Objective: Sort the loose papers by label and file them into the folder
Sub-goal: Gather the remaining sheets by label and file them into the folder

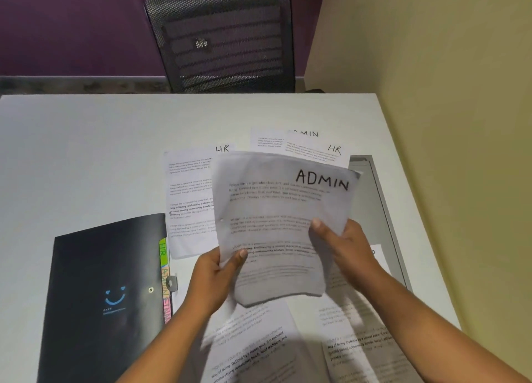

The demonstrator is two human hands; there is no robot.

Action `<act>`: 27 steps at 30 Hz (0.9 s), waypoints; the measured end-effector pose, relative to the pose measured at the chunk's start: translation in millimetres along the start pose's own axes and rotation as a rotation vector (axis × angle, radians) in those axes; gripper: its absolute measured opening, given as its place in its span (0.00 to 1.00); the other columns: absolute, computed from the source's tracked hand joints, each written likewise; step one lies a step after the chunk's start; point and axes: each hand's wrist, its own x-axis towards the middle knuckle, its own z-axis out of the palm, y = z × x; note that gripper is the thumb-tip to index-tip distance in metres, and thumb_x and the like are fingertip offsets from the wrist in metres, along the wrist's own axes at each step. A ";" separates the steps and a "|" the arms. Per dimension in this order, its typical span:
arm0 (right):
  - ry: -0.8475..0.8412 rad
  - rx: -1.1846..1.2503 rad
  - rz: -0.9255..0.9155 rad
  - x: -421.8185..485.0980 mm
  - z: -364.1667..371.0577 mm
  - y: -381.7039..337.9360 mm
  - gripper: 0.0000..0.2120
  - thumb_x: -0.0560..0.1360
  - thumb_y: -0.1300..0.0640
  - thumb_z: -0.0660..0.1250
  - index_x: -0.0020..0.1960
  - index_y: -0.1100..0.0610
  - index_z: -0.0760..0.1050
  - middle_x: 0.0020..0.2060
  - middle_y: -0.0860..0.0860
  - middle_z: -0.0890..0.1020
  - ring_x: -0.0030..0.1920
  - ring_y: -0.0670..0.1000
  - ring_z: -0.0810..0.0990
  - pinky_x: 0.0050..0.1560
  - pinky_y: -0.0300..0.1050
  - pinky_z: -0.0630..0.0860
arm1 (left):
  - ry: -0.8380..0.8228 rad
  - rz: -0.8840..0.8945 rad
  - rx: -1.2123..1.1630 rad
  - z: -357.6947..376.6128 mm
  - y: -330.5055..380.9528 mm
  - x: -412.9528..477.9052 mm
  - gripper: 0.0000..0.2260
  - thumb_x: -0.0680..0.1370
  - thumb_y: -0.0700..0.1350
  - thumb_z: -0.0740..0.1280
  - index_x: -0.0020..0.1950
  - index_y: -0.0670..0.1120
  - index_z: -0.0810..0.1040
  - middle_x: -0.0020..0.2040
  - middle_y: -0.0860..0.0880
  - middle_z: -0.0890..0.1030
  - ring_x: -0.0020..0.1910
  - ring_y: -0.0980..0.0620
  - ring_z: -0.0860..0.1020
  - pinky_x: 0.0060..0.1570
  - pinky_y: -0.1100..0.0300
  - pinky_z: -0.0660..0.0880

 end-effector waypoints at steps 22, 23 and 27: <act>0.284 -0.835 0.181 115.9 -5.6 65.7 0.17 0.69 0.55 0.76 0.56 0.51 0.77 0.57 0.53 0.77 0.52 0.55 0.79 0.51 0.50 0.80 | 0.268 0.004 -0.078 -27.8 -10.7 13.8 0.07 0.77 0.42 0.70 0.51 0.53 0.82 0.41 0.66 0.84 0.44 0.68 0.82 0.45 0.68 0.74; 0.257 -0.821 0.152 115.3 -4.1 67.1 0.15 0.70 0.56 0.75 0.55 0.51 0.77 0.57 0.52 0.77 0.50 0.53 0.80 0.50 0.48 0.79 | 0.265 0.003 -0.077 -27.3 -11.4 15.6 0.06 0.77 0.42 0.70 0.51 0.53 0.82 0.40 0.66 0.84 0.43 0.69 0.82 0.43 0.71 0.75; 0.314 -0.801 0.129 109.6 -0.5 70.5 0.19 0.72 0.53 0.72 0.61 0.56 0.77 0.59 0.54 0.77 0.56 0.56 0.79 0.53 0.49 0.77 | 0.263 -0.009 -0.068 -26.8 -14.5 17.9 0.06 0.77 0.43 0.70 0.51 0.52 0.82 0.39 0.65 0.84 0.41 0.68 0.82 0.41 0.71 0.75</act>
